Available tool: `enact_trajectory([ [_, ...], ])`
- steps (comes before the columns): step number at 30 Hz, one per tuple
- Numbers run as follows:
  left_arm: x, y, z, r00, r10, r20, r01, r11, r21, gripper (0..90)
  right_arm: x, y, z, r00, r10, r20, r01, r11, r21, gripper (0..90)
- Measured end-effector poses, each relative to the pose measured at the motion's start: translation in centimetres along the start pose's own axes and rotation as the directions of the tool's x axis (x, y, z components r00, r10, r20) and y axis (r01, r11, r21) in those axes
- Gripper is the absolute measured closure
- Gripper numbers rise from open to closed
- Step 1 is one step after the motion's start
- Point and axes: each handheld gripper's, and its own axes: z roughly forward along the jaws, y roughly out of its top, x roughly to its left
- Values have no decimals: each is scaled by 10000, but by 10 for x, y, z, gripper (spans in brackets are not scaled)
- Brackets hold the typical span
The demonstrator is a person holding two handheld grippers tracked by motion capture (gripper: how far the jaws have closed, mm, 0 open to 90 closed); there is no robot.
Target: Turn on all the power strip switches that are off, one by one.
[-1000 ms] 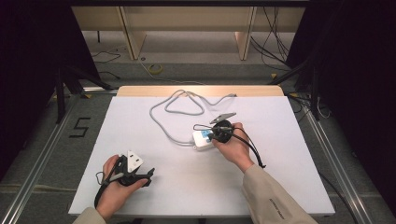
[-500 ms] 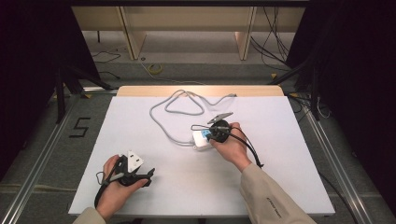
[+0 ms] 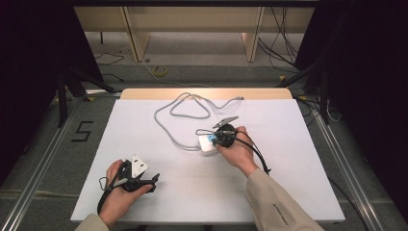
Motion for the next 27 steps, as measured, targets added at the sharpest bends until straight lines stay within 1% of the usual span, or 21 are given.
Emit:
enact_trajectory([
  [3,0,0,0,10000,-38,1,38,10000,-24,184,-2,0,0,9999,129,-69,-130,9999,-43,900],
  [7,0,0,0,10000,30,3,-30,10000,7,184,-2,0,0,9996,267,-102,-267,9996,31,900],
  [11,0,0,0,10000,-53,-16,53,10000,-53,184,-3,0,0,9992,344,-183,-344,9994,28,900],
  [14,0,0,0,10000,-39,-9,39,10000,-27,184,-4,1,0,9993,307,-205,-306,9995,55,900],
  [16,0,0,0,10000,-34,-5,34,10000,-35,184,-4,1,0,9990,400,-215,-399,9992,66,900],
  [18,0,0,0,10000,-38,0,38,10000,-16,184,-3,3,0,9996,247,-152,-245,9996,116,900],
  [21,0,0,0,10000,-36,2,36,10000,-8,184,-2,3,-1,9998,162,-118,-160,9998,132,900],
  [27,1,0,0,10000,-42,9,42,10000,-1,184,-3,3,-1,9997,224,-135,-223,9997,103,900],
])
